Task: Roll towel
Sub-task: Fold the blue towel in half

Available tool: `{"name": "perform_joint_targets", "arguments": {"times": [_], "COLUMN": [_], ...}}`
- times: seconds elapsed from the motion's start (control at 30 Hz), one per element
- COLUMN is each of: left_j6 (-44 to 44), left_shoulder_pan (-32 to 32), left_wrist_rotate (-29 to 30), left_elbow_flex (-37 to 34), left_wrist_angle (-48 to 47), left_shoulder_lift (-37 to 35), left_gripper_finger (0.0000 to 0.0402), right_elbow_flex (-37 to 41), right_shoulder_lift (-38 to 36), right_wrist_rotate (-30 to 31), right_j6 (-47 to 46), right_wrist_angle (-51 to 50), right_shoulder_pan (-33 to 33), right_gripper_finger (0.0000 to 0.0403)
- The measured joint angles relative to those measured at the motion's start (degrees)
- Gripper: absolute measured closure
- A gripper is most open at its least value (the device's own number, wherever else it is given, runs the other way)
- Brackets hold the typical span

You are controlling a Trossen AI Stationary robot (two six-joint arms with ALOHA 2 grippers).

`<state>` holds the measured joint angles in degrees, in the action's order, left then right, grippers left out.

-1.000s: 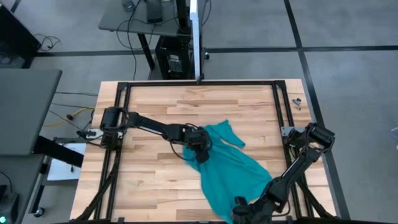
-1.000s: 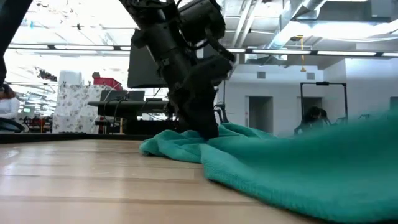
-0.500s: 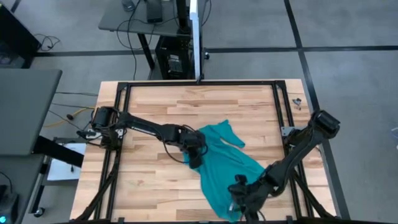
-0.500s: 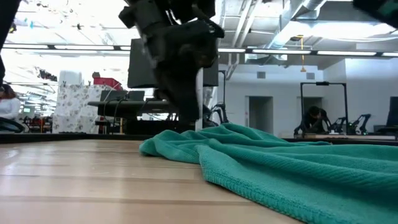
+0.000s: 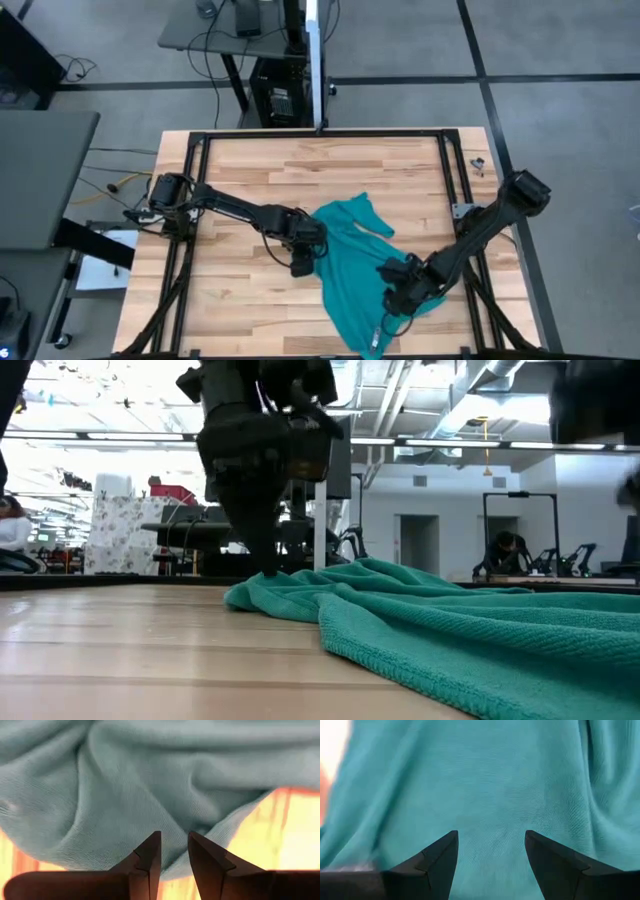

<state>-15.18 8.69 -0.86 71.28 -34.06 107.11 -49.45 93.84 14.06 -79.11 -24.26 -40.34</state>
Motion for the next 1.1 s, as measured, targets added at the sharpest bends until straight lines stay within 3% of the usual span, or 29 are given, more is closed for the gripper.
{"name": "perform_joint_targets", "arguments": {"times": [0.2, 0.6, 0.87, 1.1], "left_j6": [4.29, 4.73, -1.3, -2.16], "left_shoulder_pan": [-0.42, -5.18, -4.74, -6.23], "left_wrist_rotate": [0.92, 1.36, -2.2, -1.46], "left_elbow_flex": [-4.98, -10.04, -10.58, -10.49], "left_wrist_angle": [0.39, -0.98, -5.76, -5.1], "left_shoulder_lift": [-0.13, -2.07, -14.83, -24.29], "left_gripper_finger": [0.0322, 0.0322, 0.0322, 0.0322], "right_elbow_flex": [0.3, 0.44, 0.76, 0.69], "right_shoulder_lift": [4.53, 3.68, -4.13, -11.6], "right_wrist_rotate": [0.65, -0.54, -4.36, -2.71], "right_j6": [-6.44, -18.06, -14.16, -0.24], "right_wrist_angle": [4.19, 3.48, 1.78, 1.26], "right_shoulder_pan": [-2.72, -14.57, -11.41, -0.63], "right_gripper_finger": [0.018, 0.018, 0.018, 0.018]}}
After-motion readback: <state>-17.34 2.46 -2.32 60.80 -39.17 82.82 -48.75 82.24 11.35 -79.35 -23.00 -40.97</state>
